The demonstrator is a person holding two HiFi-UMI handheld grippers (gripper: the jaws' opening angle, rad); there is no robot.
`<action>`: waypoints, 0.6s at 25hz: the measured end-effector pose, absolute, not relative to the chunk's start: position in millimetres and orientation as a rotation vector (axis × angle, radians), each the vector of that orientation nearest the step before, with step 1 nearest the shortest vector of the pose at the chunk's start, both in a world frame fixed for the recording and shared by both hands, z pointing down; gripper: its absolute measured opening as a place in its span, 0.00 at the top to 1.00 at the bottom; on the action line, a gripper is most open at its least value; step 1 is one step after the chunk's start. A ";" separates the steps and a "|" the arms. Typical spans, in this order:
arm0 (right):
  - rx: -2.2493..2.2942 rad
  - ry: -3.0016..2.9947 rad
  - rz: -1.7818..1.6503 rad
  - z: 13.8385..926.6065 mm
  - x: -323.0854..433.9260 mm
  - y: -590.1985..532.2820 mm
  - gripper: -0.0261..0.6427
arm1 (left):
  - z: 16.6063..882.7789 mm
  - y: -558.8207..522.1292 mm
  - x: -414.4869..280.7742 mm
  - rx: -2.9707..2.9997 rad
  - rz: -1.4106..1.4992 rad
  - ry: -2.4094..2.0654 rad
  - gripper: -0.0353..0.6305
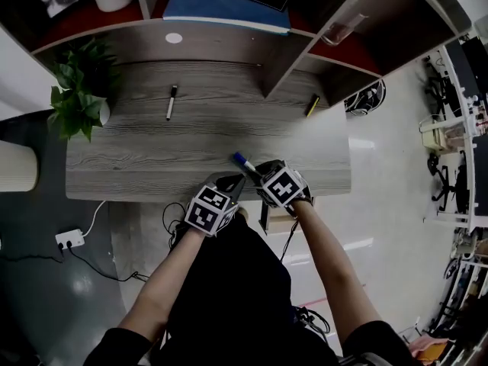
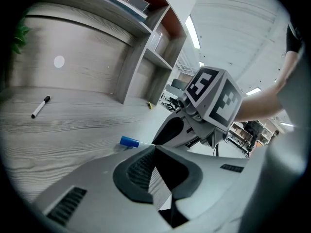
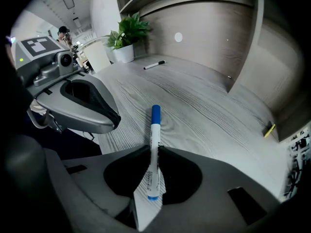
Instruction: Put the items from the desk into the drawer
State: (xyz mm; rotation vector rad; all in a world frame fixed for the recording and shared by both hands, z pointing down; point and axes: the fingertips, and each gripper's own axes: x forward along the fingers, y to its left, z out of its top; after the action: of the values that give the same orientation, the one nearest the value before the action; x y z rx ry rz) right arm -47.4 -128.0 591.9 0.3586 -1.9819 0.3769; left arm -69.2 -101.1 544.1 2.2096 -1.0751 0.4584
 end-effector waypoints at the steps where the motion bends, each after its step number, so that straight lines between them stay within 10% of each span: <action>1: 0.368 -1.991 0.390 589.3 -47.7 -126.7 0.85 | 543.7 -100.1 -68.8 2.213 0.464 -1.068 0.94; 15: 0.613 -2.014 0.475 563.1 -7.8 -118.2 0.85 | 535.6 -83.0 -34.7 2.344 0.549 -0.903 0.94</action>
State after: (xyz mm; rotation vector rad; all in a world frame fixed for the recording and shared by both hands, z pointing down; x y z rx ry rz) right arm -7.8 -118.2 563.1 0.6126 -2.0137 0.4751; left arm -34.7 -83.0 535.6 2.3437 -0.9031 0.5493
